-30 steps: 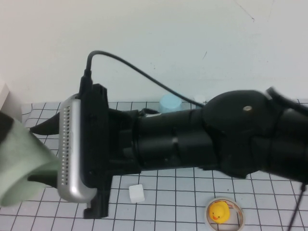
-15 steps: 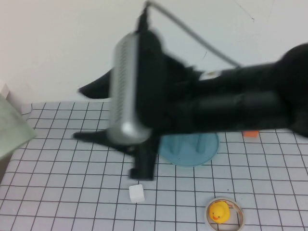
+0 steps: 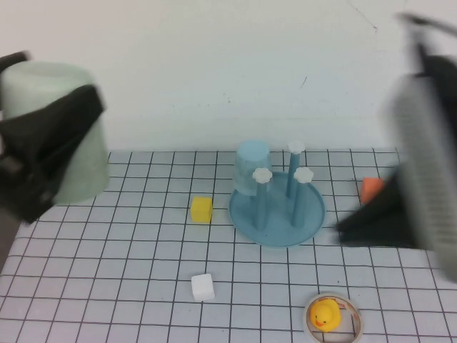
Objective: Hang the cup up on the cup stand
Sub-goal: Place the cup on the cup holder
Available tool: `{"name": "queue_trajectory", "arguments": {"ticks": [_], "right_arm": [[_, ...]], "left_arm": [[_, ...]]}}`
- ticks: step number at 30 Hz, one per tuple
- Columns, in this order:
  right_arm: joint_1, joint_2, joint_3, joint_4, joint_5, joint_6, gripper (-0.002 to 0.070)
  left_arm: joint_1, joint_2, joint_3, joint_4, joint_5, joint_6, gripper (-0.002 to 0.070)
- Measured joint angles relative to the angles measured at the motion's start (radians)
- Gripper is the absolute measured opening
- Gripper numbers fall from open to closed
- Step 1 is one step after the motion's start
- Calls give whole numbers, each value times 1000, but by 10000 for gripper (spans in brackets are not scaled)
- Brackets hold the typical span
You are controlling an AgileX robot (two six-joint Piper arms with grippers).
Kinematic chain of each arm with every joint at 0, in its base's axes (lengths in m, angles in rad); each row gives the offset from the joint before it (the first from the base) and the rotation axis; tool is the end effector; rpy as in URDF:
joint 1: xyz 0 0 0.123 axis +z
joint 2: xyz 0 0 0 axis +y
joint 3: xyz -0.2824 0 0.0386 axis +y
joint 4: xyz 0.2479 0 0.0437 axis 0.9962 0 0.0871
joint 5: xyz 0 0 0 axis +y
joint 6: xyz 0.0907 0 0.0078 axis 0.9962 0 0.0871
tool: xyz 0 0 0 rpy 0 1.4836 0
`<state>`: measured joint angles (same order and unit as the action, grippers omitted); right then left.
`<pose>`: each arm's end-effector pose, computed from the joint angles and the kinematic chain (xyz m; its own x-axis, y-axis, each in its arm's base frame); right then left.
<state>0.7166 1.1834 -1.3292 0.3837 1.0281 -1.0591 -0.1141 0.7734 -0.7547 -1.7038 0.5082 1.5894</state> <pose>0.1545 0.1733 0.4187 0.2589 -0.7212 -0.6426 -0.9160 0.0279 -0.4003 0.1464 -0.0611 0.3983 0.0632 -0.1245 -0.9902 0.5877 0.8066 -0.0639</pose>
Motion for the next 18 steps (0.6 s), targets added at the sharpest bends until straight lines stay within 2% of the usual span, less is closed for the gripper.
{"name": "queue_trajectory", "arguments": {"ticks": [5, 11, 18], "right_arm": [[0, -179, 38, -182, 28, 155, 6], [0, -406, 204, -394, 19, 332, 4], [0, -584, 392, -456, 19, 485, 2]], "left_arm": [[0, 158, -98, 6, 118, 22, 557], [0, 361, -238, 14, 245, 40, 557], [-19, 577, -374, 21, 314, 85, 556]]}}
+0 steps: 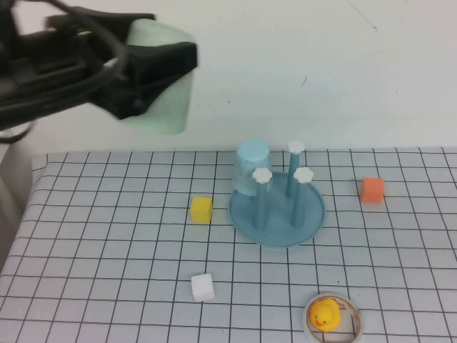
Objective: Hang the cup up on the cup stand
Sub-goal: Place the cup on the cup holder
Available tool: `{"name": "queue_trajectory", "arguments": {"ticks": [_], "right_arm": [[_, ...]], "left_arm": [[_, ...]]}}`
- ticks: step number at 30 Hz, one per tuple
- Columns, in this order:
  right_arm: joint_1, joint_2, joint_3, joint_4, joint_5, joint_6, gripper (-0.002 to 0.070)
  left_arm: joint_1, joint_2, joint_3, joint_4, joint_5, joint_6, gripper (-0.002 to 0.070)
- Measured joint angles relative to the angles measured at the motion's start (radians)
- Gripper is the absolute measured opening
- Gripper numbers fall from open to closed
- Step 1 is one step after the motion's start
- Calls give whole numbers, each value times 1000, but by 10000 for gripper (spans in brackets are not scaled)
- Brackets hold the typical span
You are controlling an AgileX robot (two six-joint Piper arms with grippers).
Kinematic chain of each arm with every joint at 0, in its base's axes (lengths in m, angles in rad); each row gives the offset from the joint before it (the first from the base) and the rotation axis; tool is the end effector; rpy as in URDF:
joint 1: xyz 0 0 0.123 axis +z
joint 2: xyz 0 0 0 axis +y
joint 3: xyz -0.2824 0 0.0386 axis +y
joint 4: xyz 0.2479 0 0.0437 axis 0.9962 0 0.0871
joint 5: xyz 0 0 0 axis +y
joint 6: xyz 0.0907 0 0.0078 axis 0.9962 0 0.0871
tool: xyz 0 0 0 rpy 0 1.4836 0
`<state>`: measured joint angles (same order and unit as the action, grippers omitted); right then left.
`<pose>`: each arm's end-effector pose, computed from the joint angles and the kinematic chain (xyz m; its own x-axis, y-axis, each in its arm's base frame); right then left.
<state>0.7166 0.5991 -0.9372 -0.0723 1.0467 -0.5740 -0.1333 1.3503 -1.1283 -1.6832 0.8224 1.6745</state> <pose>0.0654 0.0494 0.3847 -0.0055 -0.7633 -0.6460 -0.7569 0.4254 -0.4961 0.2782 -0.1043 0.3942 -0.0637 -0.0334 -0.9974 0.8103 0.5816 -0.0712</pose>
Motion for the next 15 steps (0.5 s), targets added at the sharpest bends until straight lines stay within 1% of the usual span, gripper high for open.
{"name": "queue_trajectory", "arguments": {"ticks": [4, 10, 12, 15], "right_arm": [[0, -73, 76, 0, 0, 48, 1], [0, -156, 150, 0, 16, 43, 1], [0, -170, 171, 16, 37, 43, 1], [0, -173, 191, 43, 56, 43, 0]], "left_arm": [[-89, 100, -51, 0, -60, 55, 556], [-290, 239, -107, 0, -262, 152, 556], [-351, 319, -167, -2, -359, 174, 556], [-362, 412, -251, -8, -382, 176, 556]]}}
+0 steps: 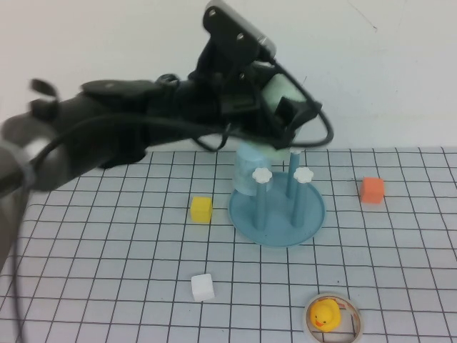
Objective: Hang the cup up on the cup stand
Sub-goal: Place the cup on the cup holder
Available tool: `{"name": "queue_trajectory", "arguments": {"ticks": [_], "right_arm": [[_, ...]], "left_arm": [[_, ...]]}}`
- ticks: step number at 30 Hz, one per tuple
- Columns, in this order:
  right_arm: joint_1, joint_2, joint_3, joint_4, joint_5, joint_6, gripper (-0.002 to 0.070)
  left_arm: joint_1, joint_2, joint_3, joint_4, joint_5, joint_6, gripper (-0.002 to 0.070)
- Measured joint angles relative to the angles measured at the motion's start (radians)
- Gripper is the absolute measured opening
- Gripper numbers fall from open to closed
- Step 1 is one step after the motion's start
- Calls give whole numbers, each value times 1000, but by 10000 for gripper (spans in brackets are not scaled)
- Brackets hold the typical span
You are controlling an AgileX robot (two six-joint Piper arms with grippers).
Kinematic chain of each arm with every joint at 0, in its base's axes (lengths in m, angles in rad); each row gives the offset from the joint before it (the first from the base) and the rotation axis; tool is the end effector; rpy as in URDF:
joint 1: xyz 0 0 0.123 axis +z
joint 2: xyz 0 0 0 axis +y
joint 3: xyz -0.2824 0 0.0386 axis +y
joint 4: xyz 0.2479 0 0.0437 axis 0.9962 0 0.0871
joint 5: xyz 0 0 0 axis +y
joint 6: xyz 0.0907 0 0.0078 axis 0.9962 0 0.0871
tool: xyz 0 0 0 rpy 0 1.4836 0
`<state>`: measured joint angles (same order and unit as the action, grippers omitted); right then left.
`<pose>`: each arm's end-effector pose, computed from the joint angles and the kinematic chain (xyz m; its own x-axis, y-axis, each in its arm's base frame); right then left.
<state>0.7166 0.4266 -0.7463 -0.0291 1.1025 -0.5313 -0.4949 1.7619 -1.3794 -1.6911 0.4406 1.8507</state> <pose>0.0395 0.0312 0.3360 -0.0810 -0.7572 -0.6482 -0.7990 0.4380 -0.4119 0.3494 -0.2325 0.3215 -0.0898 0.1993 -0.9758 0.8142 0.5789 0.0433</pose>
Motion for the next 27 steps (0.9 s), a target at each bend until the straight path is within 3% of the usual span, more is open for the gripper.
{"name": "queue_trajectory", "arguments": {"ticks": [14, 27], "right_arm": [[0, 0, 13, 20, 5, 0, 0], [0, 0, 13, 43, 5, 0, 0]], "left_arm": [[0, 433, -455, -10, -40, -83, 556], [-1, 664, -696, -10, -15, -95, 554]]}}
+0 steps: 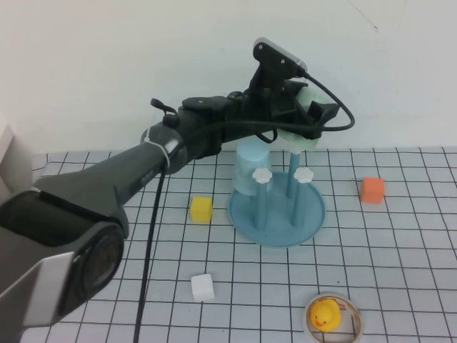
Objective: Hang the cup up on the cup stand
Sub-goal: Place the cup on the cup holder
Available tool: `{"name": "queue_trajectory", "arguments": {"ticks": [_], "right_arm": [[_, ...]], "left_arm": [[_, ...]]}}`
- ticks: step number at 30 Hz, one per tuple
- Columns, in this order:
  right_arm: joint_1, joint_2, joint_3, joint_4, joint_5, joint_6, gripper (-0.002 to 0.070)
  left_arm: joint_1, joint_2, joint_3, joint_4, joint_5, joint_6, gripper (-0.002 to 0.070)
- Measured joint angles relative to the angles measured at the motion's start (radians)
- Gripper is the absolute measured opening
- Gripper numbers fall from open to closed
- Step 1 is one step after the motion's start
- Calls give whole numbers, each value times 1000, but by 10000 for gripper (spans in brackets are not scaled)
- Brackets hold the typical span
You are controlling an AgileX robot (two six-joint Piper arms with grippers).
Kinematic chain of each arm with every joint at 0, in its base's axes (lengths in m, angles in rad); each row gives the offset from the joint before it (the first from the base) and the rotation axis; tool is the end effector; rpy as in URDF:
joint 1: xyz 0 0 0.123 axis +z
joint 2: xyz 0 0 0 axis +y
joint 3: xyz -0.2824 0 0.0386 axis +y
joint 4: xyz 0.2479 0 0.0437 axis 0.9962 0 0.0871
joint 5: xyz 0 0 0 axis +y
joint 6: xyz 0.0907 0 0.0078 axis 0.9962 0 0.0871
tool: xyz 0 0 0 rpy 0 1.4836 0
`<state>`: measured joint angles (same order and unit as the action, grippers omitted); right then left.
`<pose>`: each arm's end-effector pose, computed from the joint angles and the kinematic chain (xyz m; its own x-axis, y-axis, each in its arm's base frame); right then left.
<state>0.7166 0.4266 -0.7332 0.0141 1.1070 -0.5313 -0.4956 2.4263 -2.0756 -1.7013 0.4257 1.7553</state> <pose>0.0375 0.0342 0.3318 -0.0941 -0.7466 -0.6586 -0.8218 0.4317 -0.3719 0.4815 -0.3028 0.2181 -0.1460 0.1218 -0.9818 0.7933 0.6074 -0.0426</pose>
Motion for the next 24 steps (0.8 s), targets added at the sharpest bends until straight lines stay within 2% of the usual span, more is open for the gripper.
{"name": "queue_trajectory", "arguments": {"ticks": [9, 24], "right_arm": [[0, -2, 0, 2, 0, 0, 0], [0, -2, 0, 11, 0, 2, 0]], "left_arm": [[-2, 68, -63, -9, -57, 11, 554], [-2, 90, -79, -33, -35, 41, 554]]}}
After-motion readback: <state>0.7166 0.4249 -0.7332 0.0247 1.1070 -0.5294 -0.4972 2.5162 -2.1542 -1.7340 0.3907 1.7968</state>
